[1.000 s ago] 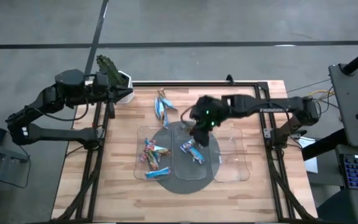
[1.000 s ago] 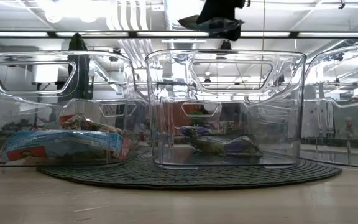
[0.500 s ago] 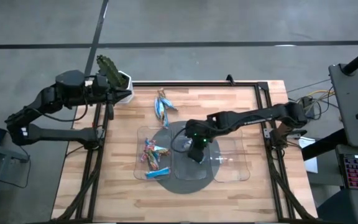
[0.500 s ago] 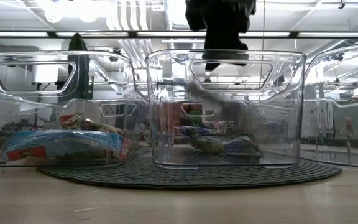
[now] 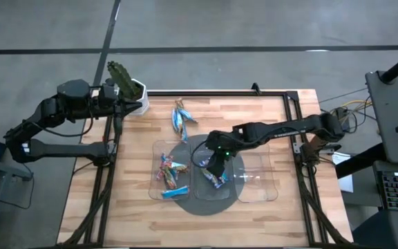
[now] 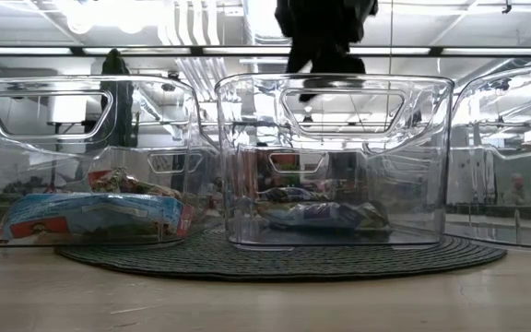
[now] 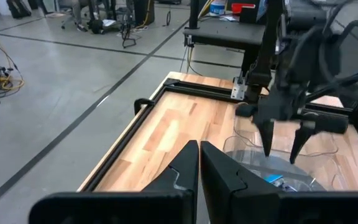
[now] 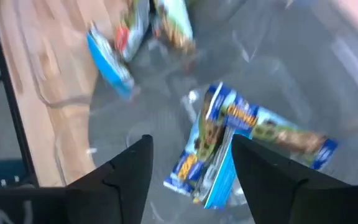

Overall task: Pick and place Granola Bars by type
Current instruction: Put the yellow granola bar into the right transparent bin

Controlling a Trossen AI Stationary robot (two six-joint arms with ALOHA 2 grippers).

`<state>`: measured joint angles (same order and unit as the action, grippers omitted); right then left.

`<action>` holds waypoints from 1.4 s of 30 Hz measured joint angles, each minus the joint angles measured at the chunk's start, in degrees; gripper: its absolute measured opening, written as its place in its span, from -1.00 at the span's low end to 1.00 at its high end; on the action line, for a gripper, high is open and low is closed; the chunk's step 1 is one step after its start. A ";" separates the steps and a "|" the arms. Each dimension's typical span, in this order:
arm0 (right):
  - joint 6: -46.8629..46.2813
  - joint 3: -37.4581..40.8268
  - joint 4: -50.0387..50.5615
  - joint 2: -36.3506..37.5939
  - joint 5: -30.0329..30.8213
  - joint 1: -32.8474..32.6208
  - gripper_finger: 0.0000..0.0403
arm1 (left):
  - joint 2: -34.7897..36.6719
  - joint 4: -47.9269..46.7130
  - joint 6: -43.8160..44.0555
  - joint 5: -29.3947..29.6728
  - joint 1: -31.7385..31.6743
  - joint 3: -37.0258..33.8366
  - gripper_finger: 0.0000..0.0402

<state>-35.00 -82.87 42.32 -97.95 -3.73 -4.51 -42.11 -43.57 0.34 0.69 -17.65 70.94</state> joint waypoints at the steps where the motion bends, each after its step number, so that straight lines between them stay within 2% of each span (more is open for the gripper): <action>1: 0.02 0.00 -0.30 0.81 1.22 0.00 0.04 | -0.15 0.00 -0.04 0.44 0.00 -0.05 -1.00; 9: 0.96 0.00 -2.74 9.47 11.68 0.74 0.04 | -5.41 2.74 -2.23 2.04 -0.13 -3.03 -1.00; 14: 1.12 0.00 -2.08 14.33 15.07 1.80 0.04 | -8.85 7.71 -4.72 8.39 -0.42 -4.47 -1.00; 17: 1.14 0.00 -2.05 16.55 17.37 1.79 0.04 | -11.43 8.96 -5.27 8.82 -0.73 -3.24 -1.00; 22: 1.56 0.02 -1.80 18.97 20.20 1.84 0.04 | -14.42 9.52 -9.14 8.82 -3.11 2.69 -1.00; 25: 1.60 0.02 -1.03 19.70 20.87 1.84 0.04 | -16.65 9.50 -9.54 5.62 -5.25 5.78 -1.00; 36: 2.01 0.04 0.92 20.38 21.92 1.79 0.04 | -27.13 0.80 -14.59 -18.34 -19.43 14.13 -1.00; 42: 3.66 0.07 2.53 23.97 23.45 2.10 0.00 | -30.91 0.01 -17.12 -19.69 -22.02 17.08 -1.00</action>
<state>-31.34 -82.81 44.85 -73.98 19.72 -2.41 -73.02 -43.56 -16.78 -19.00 -39.66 88.01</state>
